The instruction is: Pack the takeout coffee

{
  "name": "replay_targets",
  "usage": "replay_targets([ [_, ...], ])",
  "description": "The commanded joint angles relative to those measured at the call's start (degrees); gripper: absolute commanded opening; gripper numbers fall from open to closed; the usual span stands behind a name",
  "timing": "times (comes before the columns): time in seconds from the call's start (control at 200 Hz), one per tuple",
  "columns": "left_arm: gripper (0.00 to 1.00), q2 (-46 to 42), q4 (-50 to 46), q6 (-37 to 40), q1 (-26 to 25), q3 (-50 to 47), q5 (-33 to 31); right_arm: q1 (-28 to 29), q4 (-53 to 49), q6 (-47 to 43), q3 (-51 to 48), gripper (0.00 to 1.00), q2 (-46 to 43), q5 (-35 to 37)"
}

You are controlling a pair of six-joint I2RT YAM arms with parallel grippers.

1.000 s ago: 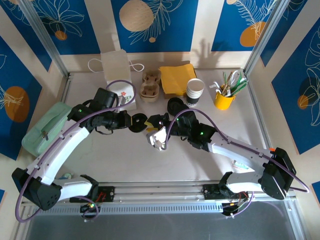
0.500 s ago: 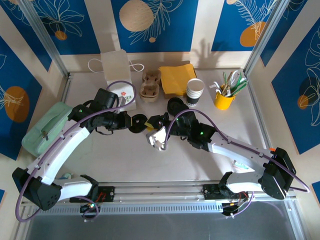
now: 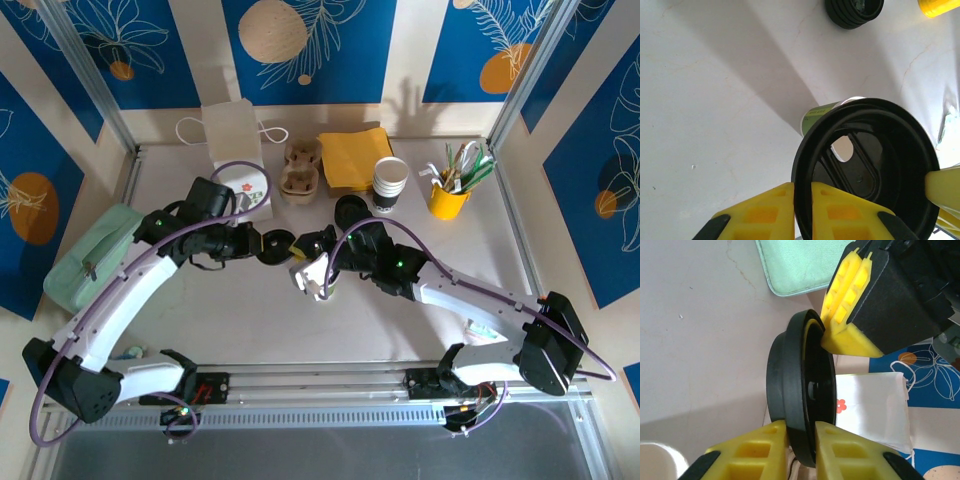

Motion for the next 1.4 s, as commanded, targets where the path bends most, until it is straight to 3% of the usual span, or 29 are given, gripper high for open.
replay_targets([
  [0.0, 0.15, -1.60, 0.60, 0.28, 0.32, -0.52, 3.17, 0.58, -0.70, 0.17, 2.01, 0.13, 0.53, 0.90],
  [0.11, 0.20, -2.08, 0.71, 0.24, 0.32, -0.54, 3.12, 0.67, -1.80, 1.06, 2.27, 0.10, 0.37, 1.26],
  [0.29, 0.46, -4.72, 1.83, -0.86, 0.32, -0.45, 0.55, 0.97, -4.10, 4.13, 2.72, 0.01, -0.46, 1.58],
  [0.47, 0.57, -8.93, 3.44, -2.14, 0.45, -0.64, -4.22, 1.17, -6.58, 9.20, 2.77, 0.00, -1.73, 1.94],
  [0.65, 0.60, -11.82, 4.74, -2.51, 0.45, -1.69, -8.09, 1.13, -11.19, 22.10, 6.34, 0.00, -2.07, 2.64],
  [0.795, 0.63, -12.69, 6.05, -2.42, 0.46, -3.27, -9.38, 1.18, -16.37, 34.78, 10.15, 0.00, -2.52, -0.78],
  [1.065, 0.64, -12.91, 6.28, -2.55, 0.48, -4.69, -11.29, 0.92, -22.04, 50.44, 13.49, 0.00, -3.18, -1.79],
  [1.396, 0.64, -13.93, 9.07, -3.53, 0.45, -6.52, -10.03, -3.61, -29.59, 72.52, 19.30, 0.00, -0.83, -5.05],
])
